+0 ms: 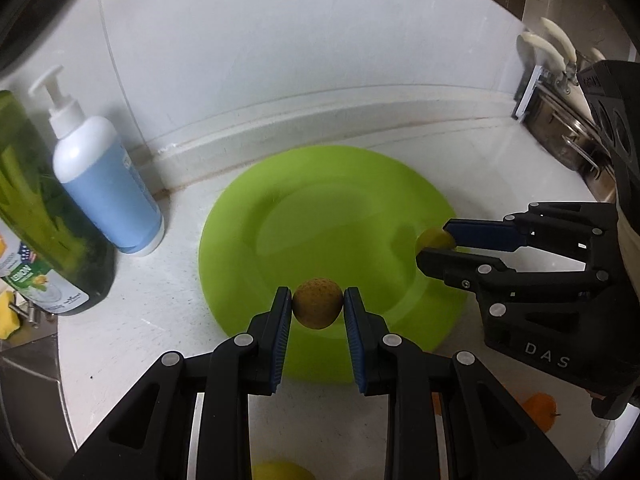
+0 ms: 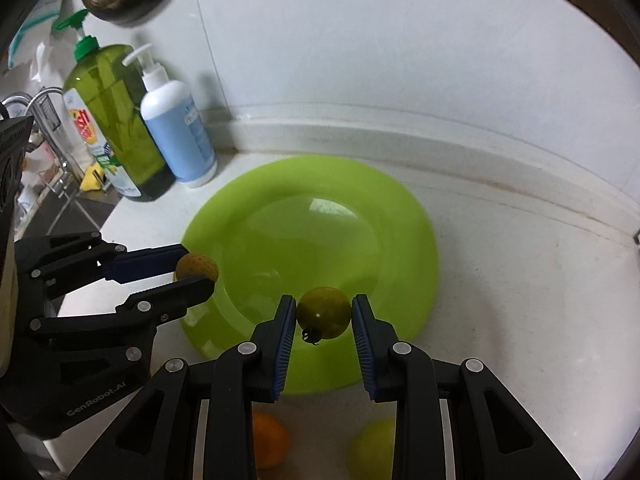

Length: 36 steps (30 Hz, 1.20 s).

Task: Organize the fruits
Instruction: 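Carry both fruits over the lime-green plate and open both grippers to release them, then move both open grippers back toward the remaining fruits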

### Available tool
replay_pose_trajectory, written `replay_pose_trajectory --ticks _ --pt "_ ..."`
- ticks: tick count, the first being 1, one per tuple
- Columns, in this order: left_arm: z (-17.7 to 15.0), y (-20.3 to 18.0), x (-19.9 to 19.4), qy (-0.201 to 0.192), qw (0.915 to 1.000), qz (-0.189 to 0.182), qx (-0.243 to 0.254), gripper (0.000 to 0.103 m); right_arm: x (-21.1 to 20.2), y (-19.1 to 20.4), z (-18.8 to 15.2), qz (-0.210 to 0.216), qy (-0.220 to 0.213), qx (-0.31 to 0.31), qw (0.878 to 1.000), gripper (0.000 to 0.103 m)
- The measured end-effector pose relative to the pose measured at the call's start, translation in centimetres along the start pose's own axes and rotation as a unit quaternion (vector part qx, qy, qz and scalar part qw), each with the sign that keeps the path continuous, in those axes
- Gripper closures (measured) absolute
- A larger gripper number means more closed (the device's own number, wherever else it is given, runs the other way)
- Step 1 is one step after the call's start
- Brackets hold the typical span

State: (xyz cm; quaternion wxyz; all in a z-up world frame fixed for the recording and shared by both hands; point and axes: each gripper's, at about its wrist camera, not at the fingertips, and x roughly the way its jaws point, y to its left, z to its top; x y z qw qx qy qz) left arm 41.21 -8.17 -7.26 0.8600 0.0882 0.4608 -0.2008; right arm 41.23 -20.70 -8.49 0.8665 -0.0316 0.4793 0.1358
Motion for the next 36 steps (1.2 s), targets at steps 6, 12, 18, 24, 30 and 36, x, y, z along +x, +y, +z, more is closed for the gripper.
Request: replay_pose_trajectory --ticks 6,12,18,24,30,36 --pt "0.0 0.4 1.9 0.029 0.9996 -0.001 -0.002 0.076 1.8 0.1 0.1 -0.001 0.023 -0.001 1.0 0.073" --pt "0.0 0.7 3.3 0.049 0.9987 -0.005 -0.011 0.076 2.8 0.1 0.0 -0.001 0.036 -0.001 0.999 0.073" --pt "0.0 0.9 3.5 0.052 0.9986 -0.003 -0.008 0.076 2.7 -0.1 -0.1 0.0 0.038 0.002 0.999 0.073" --pt "0.0 0.9 3.6 0.052 0.9986 0.001 -0.011 0.068 2.6 0.0 -0.1 0.005 0.035 0.002 0.999 0.072" --pt "0.0 0.6 0.3 0.004 0.9997 0.023 -0.004 0.049 0.2 0.2 -0.4 0.003 0.006 0.007 1.0 0.065" --pt "-1.7 -0.3 -5.0 -0.052 0.9974 0.05 0.004 0.034 -4.6 0.8 -1.6 -0.014 -0.053 0.005 0.998 0.057"
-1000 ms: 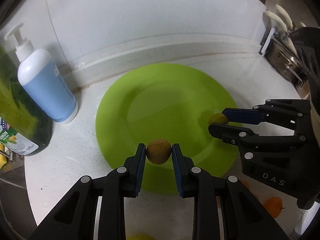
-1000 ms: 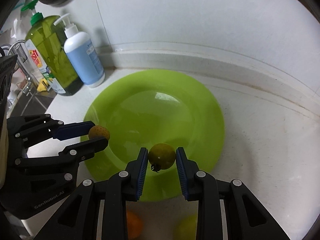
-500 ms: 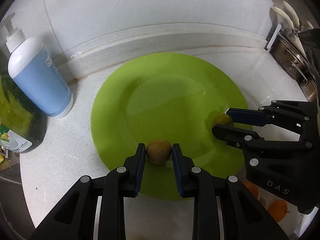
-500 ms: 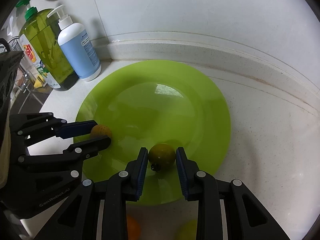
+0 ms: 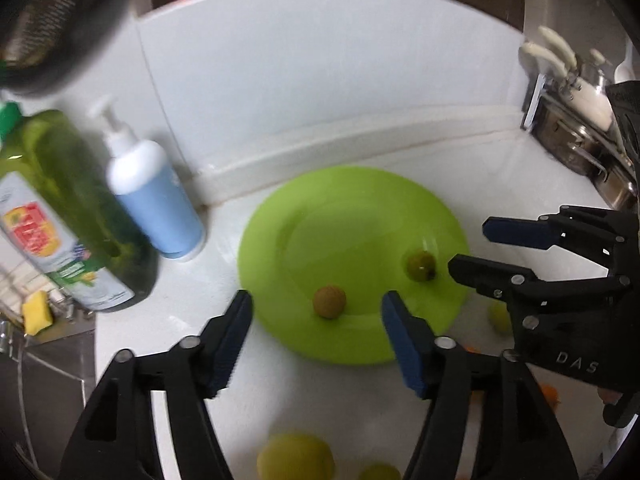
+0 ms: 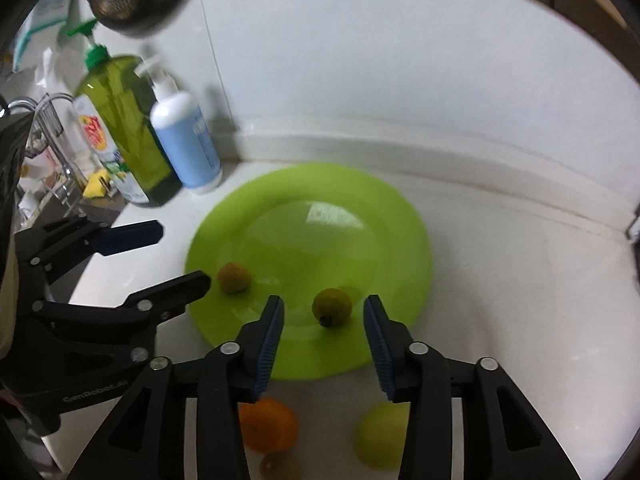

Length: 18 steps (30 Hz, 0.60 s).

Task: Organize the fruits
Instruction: 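Move both open grippers back toward the remaining fruits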

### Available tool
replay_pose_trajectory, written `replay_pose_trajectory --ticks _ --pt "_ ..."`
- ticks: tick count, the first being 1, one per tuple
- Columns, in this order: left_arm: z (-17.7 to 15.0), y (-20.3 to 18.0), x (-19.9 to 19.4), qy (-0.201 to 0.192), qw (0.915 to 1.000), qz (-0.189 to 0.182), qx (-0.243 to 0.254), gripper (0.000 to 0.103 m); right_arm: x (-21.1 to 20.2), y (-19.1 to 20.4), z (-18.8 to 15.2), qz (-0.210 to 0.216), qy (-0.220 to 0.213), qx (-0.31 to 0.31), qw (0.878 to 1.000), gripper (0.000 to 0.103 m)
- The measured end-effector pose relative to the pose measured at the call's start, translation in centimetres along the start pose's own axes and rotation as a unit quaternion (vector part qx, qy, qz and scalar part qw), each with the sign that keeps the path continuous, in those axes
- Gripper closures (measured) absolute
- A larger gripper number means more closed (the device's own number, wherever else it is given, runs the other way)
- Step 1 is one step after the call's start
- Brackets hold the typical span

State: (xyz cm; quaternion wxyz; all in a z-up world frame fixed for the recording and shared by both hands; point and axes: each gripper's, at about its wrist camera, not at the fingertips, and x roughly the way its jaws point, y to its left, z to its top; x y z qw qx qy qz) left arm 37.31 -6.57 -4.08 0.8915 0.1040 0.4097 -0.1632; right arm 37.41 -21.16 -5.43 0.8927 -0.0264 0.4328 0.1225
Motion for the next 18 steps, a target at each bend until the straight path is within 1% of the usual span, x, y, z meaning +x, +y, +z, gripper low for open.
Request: replay_pose_trajectory --ticks 3,5,7,9,13,18 --pt "-1.0 -0.4 -2.6 -0.019 0.9998 0.004 -0.003 0.031 -2.9 0.4 -0.8 -0.01 -0.035 -0.001 0.999 0.052" --pt "-1.8 -0.5 -4.1 -0.03 0.9995 0.002 -0.008 0.028 -5.0 0.5 -1.5 -0.02 -0.061 0.004 0.998 0.045" --pt "-2.6 -0.7 -5.8 -0.041 0.9989 0.005 -0.021 0.026 -7.0 0.6 -2.4 -0.028 -0.088 0.016 0.996 0.036" --pt "-3.2 -0.8 -7.0 -0.05 0.9982 0.01 -0.03 0.024 -8.6 0.5 -3.3 -0.033 -0.104 0.027 0.994 0.033" --pt "-5.0 -1.8 -9.3 -0.064 0.997 0.019 -0.039 0.023 -10.1 0.7 -5.0 -0.04 -0.114 0.036 0.992 0.03" --pt "-7.3 -3.2 -10.8 -0.077 0.9959 0.031 -0.037 0.023 -10.8 1.2 -7.7 -0.037 -0.104 0.036 0.993 0.03"
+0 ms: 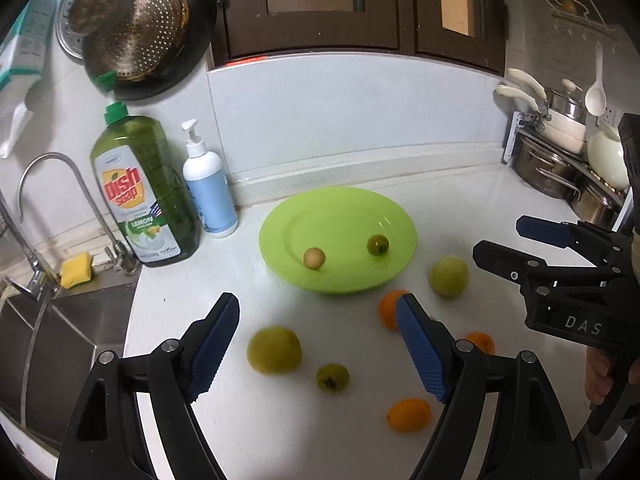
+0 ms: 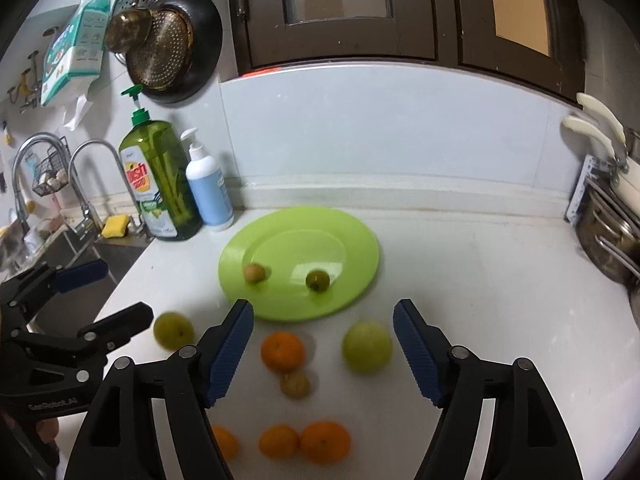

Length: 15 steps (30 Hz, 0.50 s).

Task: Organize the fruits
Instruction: 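Move both open grippers back toward the remaining fruits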

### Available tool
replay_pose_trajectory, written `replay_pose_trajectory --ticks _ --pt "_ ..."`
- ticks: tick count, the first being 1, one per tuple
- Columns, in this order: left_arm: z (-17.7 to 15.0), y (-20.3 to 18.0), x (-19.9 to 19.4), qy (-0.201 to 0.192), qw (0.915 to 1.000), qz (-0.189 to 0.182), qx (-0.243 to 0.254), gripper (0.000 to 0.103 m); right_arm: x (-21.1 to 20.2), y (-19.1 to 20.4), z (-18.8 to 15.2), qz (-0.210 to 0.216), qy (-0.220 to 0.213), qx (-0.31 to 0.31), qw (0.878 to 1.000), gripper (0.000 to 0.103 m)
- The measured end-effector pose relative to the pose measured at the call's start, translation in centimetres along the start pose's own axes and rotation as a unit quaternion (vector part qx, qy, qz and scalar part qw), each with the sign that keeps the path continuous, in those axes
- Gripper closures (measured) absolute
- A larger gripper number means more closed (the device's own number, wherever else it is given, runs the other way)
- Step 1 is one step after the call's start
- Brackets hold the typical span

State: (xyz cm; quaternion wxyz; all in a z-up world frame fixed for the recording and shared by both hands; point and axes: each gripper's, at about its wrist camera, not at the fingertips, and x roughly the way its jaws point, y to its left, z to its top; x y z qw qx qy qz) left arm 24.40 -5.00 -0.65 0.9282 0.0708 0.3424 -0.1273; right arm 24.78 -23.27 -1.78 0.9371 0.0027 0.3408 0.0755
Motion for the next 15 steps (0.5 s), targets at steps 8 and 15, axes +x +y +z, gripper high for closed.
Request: replay_pose_trajectory --ticks 8,15 --pt "-3.6 -1.8 -1.2 0.01 0.9998 -0.008 -0.013 0.023 -1.2 -0.3 -3.2 0.002 0.02 -0.018 1.0 0.03" --pt "-6.2 -3.3 -1.1 0.025 0.9993 -0.01 -0.025 0.023 -1.4 -0.7 -5.6 0.01 0.044 -0.043 0.998 0.03"
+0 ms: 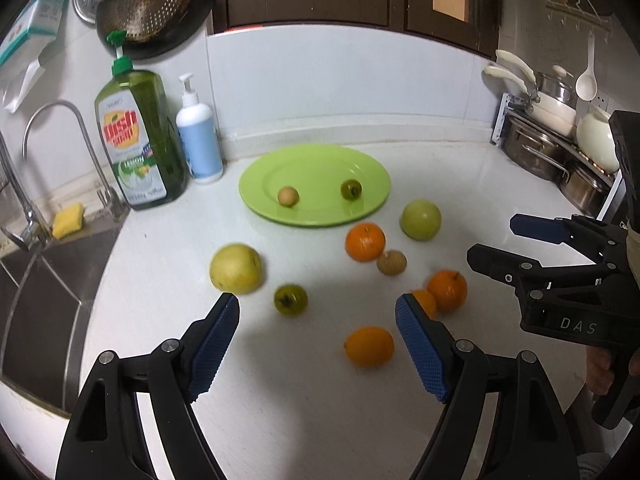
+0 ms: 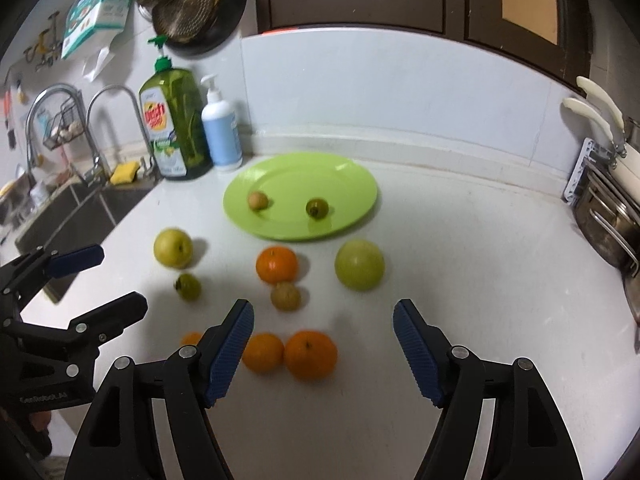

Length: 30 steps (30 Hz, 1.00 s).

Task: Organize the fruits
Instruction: 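Move both open grippers back toward the remaining fruits, then grasp an orange with the left gripper while the right gripper grasps a stemmed tangerine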

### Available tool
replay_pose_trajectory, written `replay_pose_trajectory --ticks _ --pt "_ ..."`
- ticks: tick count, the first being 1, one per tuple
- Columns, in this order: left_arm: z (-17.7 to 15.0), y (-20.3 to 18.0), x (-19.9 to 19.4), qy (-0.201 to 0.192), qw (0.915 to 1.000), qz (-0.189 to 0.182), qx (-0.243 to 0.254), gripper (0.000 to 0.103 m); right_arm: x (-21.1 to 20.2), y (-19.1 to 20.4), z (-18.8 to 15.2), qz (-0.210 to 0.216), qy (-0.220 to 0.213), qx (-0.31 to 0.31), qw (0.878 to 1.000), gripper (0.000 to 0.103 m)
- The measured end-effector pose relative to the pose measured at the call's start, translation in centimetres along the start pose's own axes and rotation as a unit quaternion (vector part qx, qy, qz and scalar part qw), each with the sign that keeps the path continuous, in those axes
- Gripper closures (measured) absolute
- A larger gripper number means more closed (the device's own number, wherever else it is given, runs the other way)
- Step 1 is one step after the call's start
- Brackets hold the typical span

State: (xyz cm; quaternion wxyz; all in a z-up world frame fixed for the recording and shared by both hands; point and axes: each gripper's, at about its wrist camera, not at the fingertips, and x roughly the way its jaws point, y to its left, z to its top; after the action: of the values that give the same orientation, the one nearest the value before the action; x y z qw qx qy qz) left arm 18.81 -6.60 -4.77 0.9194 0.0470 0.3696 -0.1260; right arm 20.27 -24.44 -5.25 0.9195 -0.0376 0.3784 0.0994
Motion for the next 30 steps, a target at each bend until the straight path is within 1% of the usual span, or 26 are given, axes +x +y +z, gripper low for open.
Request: replay_pose_trajectory --ticks 4,12,15,17,19,20,25,30 --pt "-1.1 -0.6 0.5 0.007 1.0 0.005 0.001 0.023 0.5 0.0 -1.0 0.005 0.016 -0.016 1.0 0.03" --pt "-2.5 -1.8 2.3 0.03 0.9995 0.003 0.007 0.024 2.6 -0.6 -2.3 0.025 0.054 -0.028 0.998 0.031" --pt "-2.8 -2.1 2.9 0.039 0.9992 -0.001 0.006 0.027 3.3 -0.7 -2.5 0.033 0.065 -0.035 0.997 0.033" --pt "-3.0 -2.4 3.3 0.045 0.999 -0.005 0.005 0.032 3.7 -0.8 -2.7 0.039 0.072 -0.037 0.996 0.036" --pt "-3.1 -2.6 3.6 0.049 0.9987 -0.007 0.005 0.035 4.2 -0.7 -2.8 0.048 0.078 -0.039 0.995 0.038" --pt "-3.1 -2.6 3.7 0.051 0.9987 -0.009 0.006 0.038 4.3 -0.7 -2.8 0.05 0.079 -0.04 0.995 0.039" --pt "-3.1 -2.9 4.4 0.059 0.9981 -0.018 0.001 0.044 5.1 -0.7 -2.8 0.066 0.087 -0.042 0.993 0.046" --pt "-3.1 -3.3 5.1 0.068 0.9974 -0.025 -0.002 0.05 5.5 -0.7 -2.8 0.077 0.09 -0.042 0.992 0.051"
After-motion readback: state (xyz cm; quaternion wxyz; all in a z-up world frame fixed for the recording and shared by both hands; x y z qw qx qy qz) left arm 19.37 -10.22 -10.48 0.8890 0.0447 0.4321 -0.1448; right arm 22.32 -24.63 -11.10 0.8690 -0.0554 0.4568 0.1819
